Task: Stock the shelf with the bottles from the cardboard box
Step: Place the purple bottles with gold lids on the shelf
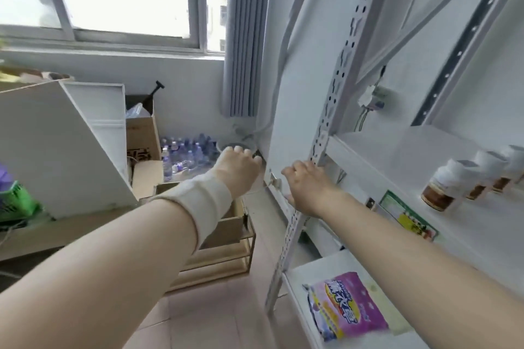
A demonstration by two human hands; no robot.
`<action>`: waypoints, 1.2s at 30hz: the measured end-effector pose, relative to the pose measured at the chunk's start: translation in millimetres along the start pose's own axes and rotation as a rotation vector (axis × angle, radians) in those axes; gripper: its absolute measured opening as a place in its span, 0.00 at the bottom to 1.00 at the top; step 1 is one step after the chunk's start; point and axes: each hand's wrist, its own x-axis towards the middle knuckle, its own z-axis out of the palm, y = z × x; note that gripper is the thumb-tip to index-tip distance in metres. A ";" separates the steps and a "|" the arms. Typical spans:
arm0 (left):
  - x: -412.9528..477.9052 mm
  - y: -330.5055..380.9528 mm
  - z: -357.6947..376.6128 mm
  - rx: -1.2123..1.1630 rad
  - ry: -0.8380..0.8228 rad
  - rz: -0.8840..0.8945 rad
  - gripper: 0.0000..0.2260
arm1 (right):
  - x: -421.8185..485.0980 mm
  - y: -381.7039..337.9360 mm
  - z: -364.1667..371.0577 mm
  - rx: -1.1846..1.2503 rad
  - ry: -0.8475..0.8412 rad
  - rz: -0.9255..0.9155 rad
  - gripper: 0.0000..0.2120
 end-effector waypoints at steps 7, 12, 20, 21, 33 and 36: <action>80.0 -30.1 114.1 -0.145 -0.252 -0.082 0.14 | 133.5 -7.1 83.8 0.020 -0.212 -0.143 0.18; 98.6 -49.3 191.9 -0.264 -0.410 -0.182 0.11 | 199.6 -24.9 125.7 0.058 -0.309 -0.230 0.20; 165.0 -80.8 298.7 -0.439 -0.570 -0.206 0.12 | 304.6 -52.0 188.7 0.124 -0.434 -0.226 0.20; 177.2 -83.9 312.5 -0.485 -0.586 -0.211 0.13 | 319.1 -56.2 197.5 0.146 -0.453 -0.212 0.20; 257.9 -76.3 451.6 -0.955 -0.968 -0.343 0.17 | 427.9 -108.9 301.7 0.473 -0.689 -0.007 0.21; 270.6 -58.0 509.6 -1.035 -1.067 -0.432 0.18 | 449.5 -127.1 365.4 0.514 -0.768 0.089 0.20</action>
